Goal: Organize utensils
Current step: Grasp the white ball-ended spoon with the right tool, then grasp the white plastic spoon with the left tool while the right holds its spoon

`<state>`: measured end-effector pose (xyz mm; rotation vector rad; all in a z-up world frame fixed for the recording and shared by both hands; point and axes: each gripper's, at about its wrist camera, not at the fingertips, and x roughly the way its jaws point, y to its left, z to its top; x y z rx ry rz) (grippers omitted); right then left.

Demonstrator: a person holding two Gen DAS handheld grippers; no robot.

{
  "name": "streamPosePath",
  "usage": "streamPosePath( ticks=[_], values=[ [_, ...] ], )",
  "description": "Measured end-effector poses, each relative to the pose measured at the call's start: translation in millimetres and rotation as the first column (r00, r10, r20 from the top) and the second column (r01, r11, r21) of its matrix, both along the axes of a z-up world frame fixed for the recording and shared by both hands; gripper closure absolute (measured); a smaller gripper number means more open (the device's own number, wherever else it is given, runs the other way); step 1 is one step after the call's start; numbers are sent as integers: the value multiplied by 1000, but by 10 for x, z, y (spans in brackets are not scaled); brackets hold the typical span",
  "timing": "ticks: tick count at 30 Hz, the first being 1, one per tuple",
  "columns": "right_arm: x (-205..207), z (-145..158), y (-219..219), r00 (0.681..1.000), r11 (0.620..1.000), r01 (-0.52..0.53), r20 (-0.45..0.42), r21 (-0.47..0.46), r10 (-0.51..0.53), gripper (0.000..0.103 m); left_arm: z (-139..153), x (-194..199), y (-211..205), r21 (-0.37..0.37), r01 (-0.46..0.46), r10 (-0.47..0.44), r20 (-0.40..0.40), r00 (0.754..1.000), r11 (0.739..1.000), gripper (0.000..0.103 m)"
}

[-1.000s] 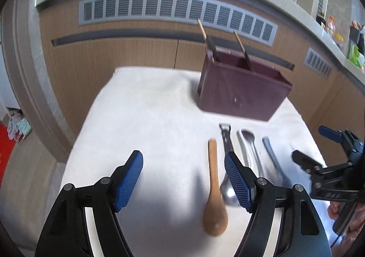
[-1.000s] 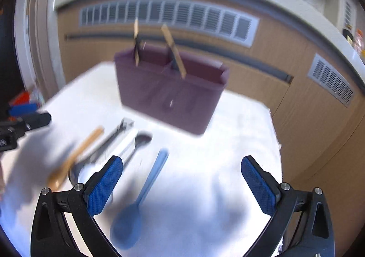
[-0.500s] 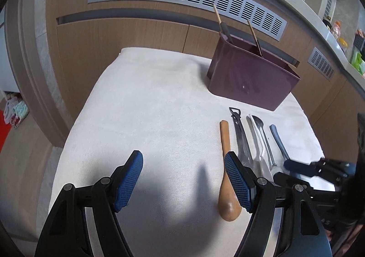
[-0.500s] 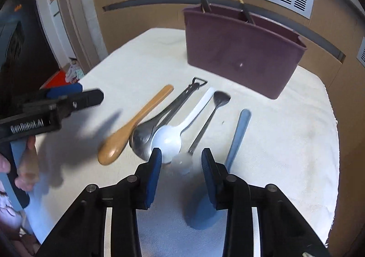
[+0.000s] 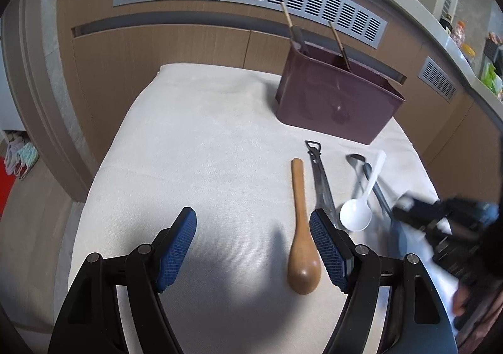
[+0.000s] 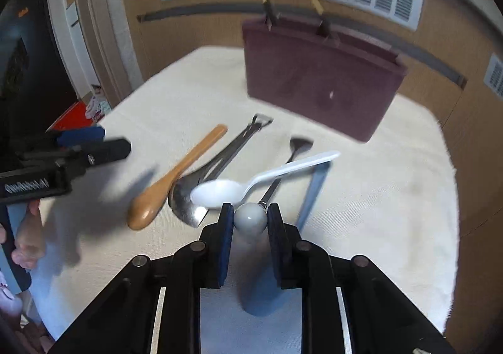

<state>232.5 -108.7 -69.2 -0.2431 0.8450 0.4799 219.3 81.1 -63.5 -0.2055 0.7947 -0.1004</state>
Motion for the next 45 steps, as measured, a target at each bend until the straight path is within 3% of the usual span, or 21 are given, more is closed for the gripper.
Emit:
streamPosePath(
  ticks=[6, 14, 18, 23, 30, 32, 33, 36, 45],
  values=[
    [27, 555, -313, 993, 997, 38, 106, 72, -45, 84, 40, -48, -163, 7, 49, -49, 3, 999, 999, 26],
    [228, 796, -646, 990, 983, 108, 77, 148, -121, 84, 63, -166, -492, 62, 199, -202, 60, 977, 978, 26],
    [274, 763, -765, 989, 974, 131, 47, 186, -142, 84, 20, -148, -819, 123, 332, -342, 68, 937, 935, 29],
    [250, 688, -851, 989, 968, 135, 26, 212, -143, 83, -112, -26, -1157, 207, 398, -414, 37, 910, 894, 39],
    [231, 686, -966, 989, 956, 133, 27, 263, -145, 83, -245, 249, -1250, 243, 351, -360, -8, 933, 904, 44],
    [229, 674, -985, 988, 953, 138, 27, 269, -150, 83, -249, 264, -1292, 269, 342, -354, -3, 935, 900, 53],
    [230, 668, -993, 988, 952, 140, 25, 272, -152, 83, -251, 266, -1304, 273, 345, -358, -3, 934, 898, 69],
    [203, 665, -1004, 987, 950, 143, 24, 279, -156, 83, -204, 244, -1250, 240, 348, -359, 4, 933, 906, 68],
    [78, 804, -990, 988, 948, 123, 50, 294, -144, 83, 566, -186, -830, 161, 272, -303, 216, 928, 949, 68]
  ],
)
